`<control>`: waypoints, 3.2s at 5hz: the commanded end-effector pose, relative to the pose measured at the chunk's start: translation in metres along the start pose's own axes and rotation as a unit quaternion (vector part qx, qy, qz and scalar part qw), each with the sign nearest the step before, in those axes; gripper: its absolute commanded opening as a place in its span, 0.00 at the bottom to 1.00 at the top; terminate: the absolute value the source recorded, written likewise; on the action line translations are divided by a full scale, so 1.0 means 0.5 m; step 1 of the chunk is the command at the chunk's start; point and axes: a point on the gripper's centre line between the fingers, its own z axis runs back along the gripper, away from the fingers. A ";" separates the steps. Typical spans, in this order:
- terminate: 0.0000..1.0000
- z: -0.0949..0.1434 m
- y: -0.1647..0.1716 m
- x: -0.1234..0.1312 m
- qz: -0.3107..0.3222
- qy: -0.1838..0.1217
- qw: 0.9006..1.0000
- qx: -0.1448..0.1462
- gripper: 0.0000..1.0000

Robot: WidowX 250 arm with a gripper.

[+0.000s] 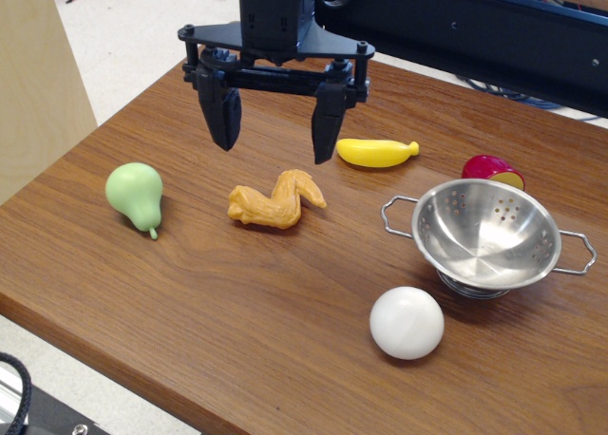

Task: Put banana in colander

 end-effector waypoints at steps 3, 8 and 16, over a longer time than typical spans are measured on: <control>0.00 -0.027 0.016 0.138 -0.148 -0.016 0.989 -0.001 1.00; 0.00 -0.093 -0.082 0.233 -0.430 -0.042 0.902 0.007 1.00; 0.00 -0.170 -0.160 0.269 -0.369 -0.069 0.927 0.015 0.00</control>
